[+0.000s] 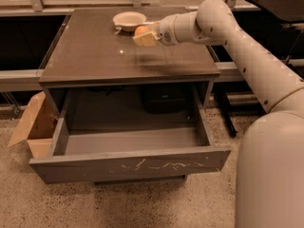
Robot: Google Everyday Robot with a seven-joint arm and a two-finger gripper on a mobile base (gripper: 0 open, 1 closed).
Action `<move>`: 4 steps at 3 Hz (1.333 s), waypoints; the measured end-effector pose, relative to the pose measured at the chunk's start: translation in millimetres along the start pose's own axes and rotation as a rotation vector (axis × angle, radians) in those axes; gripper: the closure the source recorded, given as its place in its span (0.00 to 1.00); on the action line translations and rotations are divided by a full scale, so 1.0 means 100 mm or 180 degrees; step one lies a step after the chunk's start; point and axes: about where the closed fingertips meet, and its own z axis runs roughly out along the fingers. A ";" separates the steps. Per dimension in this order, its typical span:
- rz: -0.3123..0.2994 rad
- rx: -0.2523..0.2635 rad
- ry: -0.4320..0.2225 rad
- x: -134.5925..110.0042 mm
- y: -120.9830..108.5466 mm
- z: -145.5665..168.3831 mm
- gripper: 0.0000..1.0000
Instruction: Pick orange from top drawer and place on counter
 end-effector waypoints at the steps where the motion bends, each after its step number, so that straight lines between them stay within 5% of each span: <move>1: 0.0169 0.0066 0.0104 0.10 -0.27 0.05 1.00; 4: 0.0572 0.0369 0.0331 0.46 -0.74 0.11 0.27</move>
Offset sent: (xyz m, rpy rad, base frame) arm 0.0704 -0.0471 -0.0213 -0.0032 0.1194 -0.1760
